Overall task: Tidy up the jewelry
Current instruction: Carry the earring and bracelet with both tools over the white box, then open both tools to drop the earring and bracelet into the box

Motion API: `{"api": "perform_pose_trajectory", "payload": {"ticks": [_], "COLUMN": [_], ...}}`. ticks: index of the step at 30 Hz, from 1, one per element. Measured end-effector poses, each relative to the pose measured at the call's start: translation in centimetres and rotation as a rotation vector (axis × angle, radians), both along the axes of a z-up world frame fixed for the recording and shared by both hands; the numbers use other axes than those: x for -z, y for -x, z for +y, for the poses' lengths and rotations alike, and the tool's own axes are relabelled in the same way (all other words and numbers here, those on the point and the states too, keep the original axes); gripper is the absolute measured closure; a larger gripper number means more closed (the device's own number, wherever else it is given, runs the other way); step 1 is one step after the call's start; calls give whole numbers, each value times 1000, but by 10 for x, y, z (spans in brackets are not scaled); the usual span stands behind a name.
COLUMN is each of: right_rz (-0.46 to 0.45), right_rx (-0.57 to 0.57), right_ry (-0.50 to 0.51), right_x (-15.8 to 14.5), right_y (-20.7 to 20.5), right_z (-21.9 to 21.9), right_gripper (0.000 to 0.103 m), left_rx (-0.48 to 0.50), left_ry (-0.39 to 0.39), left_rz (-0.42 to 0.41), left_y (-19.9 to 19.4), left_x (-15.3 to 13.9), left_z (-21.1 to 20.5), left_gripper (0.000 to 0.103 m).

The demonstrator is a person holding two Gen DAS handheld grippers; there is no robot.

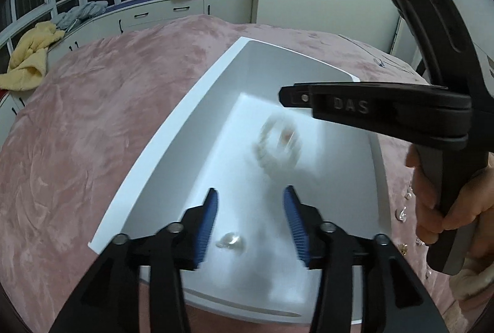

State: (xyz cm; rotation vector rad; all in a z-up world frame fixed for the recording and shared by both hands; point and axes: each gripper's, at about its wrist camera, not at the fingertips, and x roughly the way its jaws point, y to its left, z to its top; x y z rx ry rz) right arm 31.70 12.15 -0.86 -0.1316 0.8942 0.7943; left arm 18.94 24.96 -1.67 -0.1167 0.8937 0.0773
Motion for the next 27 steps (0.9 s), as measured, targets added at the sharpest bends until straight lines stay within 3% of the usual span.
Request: {"api": "perform_pose_trajectory", "payload": {"ticks": [2, 4, 8, 13, 17, 22, 27], "right_rz": [-8, -47, -72, -167, -221, -262, -277], "right_rx": [1, 19, 37, 79, 134, 193, 241], "right_ry": [-1, -9, -58, -94, -121, -108, -60], "right_x": [-2, -12, -35, -74, -96, -104, -88], "right_y": [0, 2, 1, 8, 14, 25, 39], "right_z": [-1, -12, -40, -98, -154, -213, -256], "right_gripper": [62, 46, 44, 34, 26, 24, 24], "left_rx": [-1, -2, 10, 51, 92, 149, 204], "left_ry": [3, 11, 10, -6, -11, 0, 1], "left_rz": [-5, -15, -47, -102, -145, -172, -193], "left_y": [0, 1, 5, 8, 10, 16, 25], "left_x": [-2, -5, -21, -49, -71, -87, -86], "left_z": [-2, -4, -15, -41, -71, -111, -146], "left_gripper": [41, 36, 26, 14, 11, 9, 9]}}
